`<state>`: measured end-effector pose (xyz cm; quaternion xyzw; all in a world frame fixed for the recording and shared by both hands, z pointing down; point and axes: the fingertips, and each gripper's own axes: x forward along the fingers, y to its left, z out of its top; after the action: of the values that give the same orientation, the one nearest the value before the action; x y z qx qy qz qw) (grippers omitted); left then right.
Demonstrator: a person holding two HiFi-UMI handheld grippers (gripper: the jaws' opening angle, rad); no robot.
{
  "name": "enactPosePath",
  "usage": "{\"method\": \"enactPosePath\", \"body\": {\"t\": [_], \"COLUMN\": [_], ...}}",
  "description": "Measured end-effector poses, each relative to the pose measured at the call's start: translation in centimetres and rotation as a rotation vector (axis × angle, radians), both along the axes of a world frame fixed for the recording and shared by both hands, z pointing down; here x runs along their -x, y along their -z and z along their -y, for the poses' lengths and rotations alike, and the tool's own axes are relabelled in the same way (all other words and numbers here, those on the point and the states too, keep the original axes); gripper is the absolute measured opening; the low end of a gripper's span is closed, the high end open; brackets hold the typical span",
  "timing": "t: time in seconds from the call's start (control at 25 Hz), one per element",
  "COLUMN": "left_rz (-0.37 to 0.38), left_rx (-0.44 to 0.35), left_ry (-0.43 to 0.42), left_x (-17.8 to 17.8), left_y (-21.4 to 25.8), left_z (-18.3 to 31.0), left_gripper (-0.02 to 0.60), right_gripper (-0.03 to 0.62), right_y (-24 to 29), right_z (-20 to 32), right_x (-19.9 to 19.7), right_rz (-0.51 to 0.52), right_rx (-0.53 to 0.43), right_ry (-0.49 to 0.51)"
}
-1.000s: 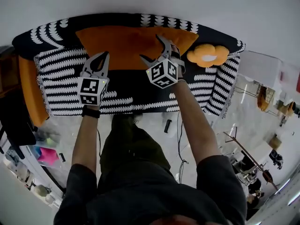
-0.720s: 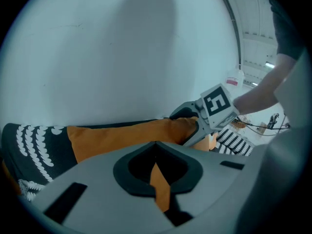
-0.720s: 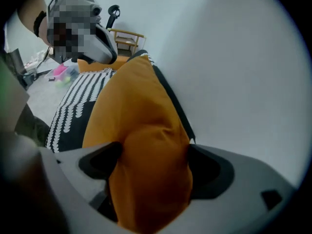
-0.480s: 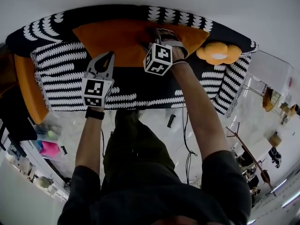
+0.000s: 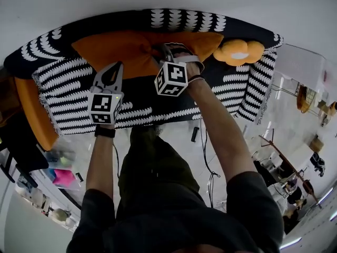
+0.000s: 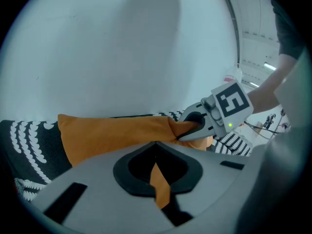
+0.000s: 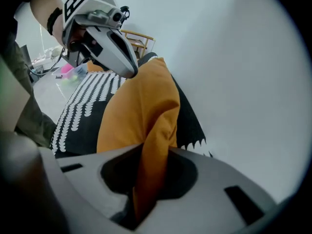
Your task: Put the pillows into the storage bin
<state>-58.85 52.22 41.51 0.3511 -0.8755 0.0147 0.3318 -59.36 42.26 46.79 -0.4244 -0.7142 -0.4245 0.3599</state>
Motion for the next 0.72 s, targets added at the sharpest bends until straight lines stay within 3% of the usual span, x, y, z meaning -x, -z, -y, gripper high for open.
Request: {"method": "enactPosePath", "body": {"t": [0.32,0.72], "left_rz": [0.047,0.121], "left_rx": [-0.008,0.007], "left_ry": [-0.059,-0.219], "left_x": [-0.5,-6.9], "left_y": [2.9,7.0], "left_z": [2.2,10.9], "left_gripper": [0.005,0.005], "right_gripper": [0.034,0.032], "right_y": [3.7,9.7], "right_z": [1.9,11.9], "right_x": [-4.2,-11.3], "right_rz": [0.011,0.151], "right_rx": [0.083,0.108], "right_ry": [-0.127,-0.335]}}
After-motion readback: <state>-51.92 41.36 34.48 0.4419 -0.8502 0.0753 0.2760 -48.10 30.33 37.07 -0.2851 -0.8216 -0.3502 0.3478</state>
